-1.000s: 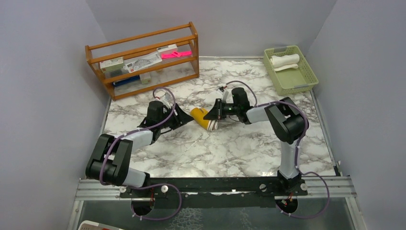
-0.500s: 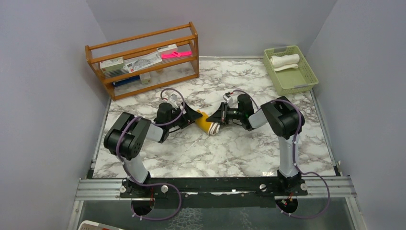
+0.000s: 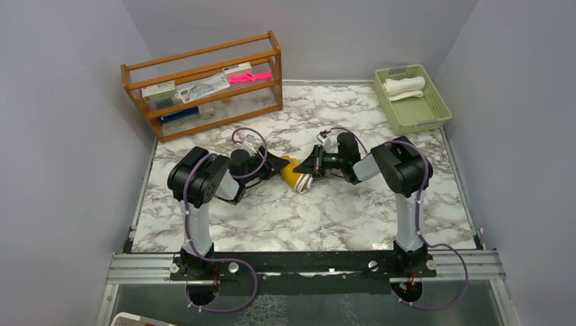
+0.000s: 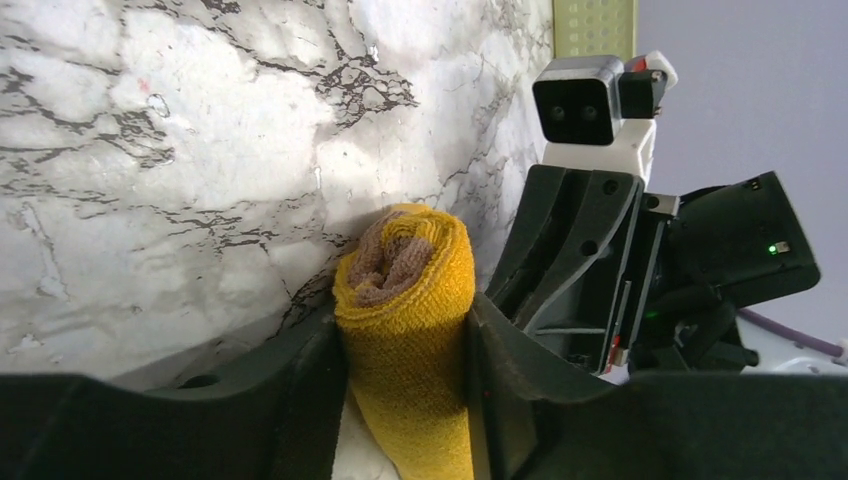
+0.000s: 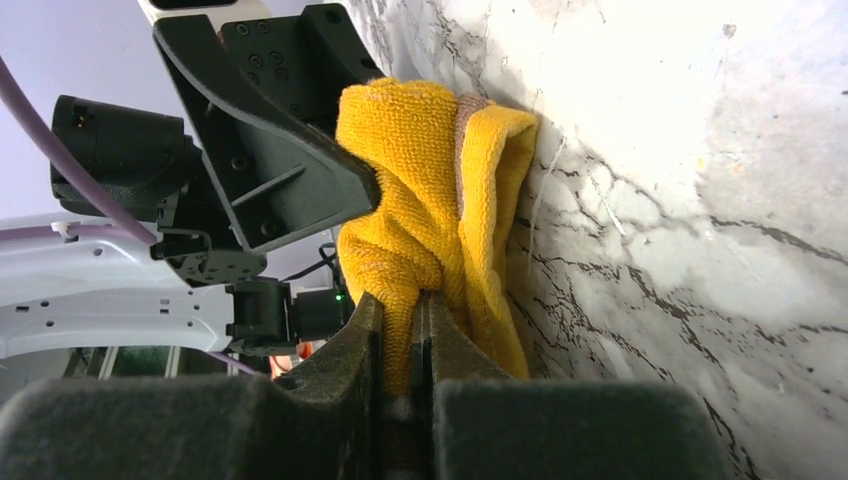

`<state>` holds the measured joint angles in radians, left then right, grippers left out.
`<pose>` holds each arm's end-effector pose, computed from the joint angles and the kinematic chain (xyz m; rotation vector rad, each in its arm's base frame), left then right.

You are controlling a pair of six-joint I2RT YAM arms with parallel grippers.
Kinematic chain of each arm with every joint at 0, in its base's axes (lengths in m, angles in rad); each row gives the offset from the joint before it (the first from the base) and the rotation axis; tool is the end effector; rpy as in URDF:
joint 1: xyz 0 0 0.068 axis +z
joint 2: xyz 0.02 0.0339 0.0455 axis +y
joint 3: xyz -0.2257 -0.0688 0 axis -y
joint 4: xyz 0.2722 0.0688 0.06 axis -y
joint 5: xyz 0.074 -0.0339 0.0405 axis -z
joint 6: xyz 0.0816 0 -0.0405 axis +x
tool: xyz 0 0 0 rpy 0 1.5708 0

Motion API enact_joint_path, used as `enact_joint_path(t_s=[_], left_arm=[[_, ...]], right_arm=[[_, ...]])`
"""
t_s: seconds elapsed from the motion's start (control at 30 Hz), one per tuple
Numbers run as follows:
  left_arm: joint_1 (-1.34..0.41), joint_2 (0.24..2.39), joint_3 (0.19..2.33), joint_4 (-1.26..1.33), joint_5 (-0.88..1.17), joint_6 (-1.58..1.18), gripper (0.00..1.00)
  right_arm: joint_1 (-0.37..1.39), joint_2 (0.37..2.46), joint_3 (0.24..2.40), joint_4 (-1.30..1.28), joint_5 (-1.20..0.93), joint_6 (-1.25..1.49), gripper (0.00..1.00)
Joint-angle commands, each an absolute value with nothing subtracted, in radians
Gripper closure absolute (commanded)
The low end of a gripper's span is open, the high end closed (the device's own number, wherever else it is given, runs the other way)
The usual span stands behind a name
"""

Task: Roll the towels
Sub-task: Pick up the towel at the center of the board.

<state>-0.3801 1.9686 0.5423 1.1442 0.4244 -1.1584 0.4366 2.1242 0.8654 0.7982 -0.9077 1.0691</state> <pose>0.3112 -0.1605 0.0196 -0.4753 2.0421 -1.4020 0.3267 0.2234 0.0097 0.0533 2.3709 1.7705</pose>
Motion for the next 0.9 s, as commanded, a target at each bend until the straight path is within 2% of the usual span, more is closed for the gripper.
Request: enact_joint_path(t_s=[0.0,0.17,0.27,0.33,0.47,0.6,0.87], left_arm=[[-0.418,2.024,0.565,1.142,0.422,-1.142,0.61],[-0.431,2.041,0.635,1.144,0.434,-1.120,0.77],[-0.429,2.005,0.671,1.126,0.446,-1.097,0.87],[-0.425,1.962,0.702,1.076,0.464,-1.054,0.97],[-0.413,1.856,0.770,0.935,0.522,-0.905,0.99],[-0.398,1.758,0.818,0.854,0.590,-0.762,1.00],[-0.385,1.652,0.904,0.829,0.725,-0.693,1.00]], right_arm=[[0.445,2.101,0.896,0.689,-0.928,0.980,0.99],[0.446,2.089,0.929,0.670,-0.957,0.926,0.98],[0.446,2.056,0.921,0.691,-0.969,0.894,0.61],[0.445,1.975,0.899,0.675,-0.896,0.824,0.46],[0.444,1.772,0.902,0.543,-0.746,0.586,0.13],[0.443,1.673,0.882,0.562,-0.626,0.476,0.10],[0.426,1.647,0.836,0.763,-0.632,0.481,0.05]])
